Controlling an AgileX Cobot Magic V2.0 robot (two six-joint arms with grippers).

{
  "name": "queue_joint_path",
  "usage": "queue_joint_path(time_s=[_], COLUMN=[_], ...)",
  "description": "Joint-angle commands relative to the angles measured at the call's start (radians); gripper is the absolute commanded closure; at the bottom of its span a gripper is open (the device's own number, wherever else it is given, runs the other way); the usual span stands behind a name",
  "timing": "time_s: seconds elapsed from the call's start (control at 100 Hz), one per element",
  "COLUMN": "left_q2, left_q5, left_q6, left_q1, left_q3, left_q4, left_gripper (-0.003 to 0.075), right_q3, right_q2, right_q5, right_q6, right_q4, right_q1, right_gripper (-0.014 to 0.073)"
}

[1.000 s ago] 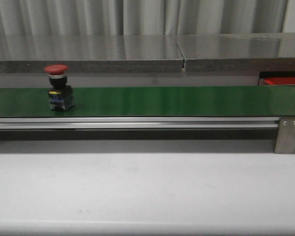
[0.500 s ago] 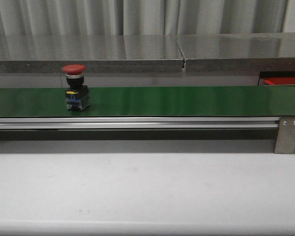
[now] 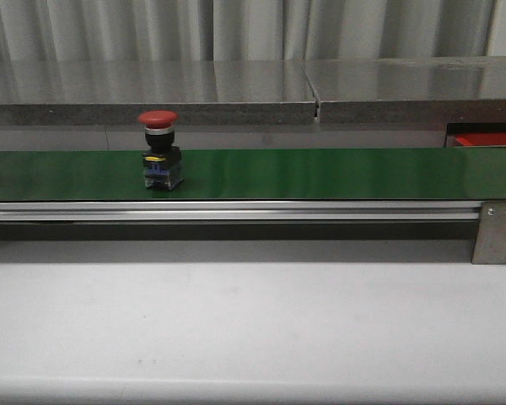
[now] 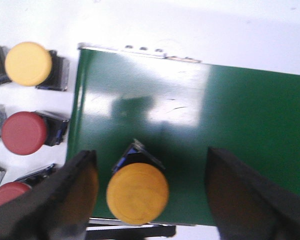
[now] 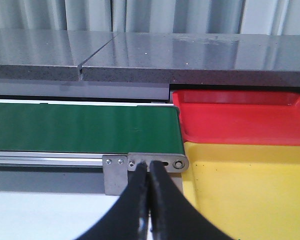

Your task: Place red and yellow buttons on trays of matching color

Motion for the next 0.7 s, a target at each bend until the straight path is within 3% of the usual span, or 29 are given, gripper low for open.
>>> queue_joint_path(time_s=[0.0, 0.14, 0.37, 0.69], left_q2=[-0.104, -0.18, -0.334, -0.61], left_q5=[-0.033, -0.033, -0.056, -0.176], left_q6=[0.007, 0.007, 0.01, 0.01], left_q1=[-0.042, -0.109, -0.182, -0.195], left_q3=[-0.035, -0.032, 0.056, 0.341], left_q4=[-0.024, -0.022, -0.022, -0.022], left_gripper=[0.0465, 0.0743, 0.0741, 0.0741], right_q3=[-0.023, -0.023, -0.023, -0.023], right_q2=[-0.017, -0.017, -0.017, -0.017], right_q5=[-0.075, -0.075, -0.075, -0.083], right_q6=[-0.009, -0.009, -0.009, -0.009], right_q4=[-0.001, -0.001, -0.001, -0.013], right_q1=[0.0, 0.0, 0.0, 0.0], right_gripper=[0.0602, 0.0602, 0.0602, 0.0602])
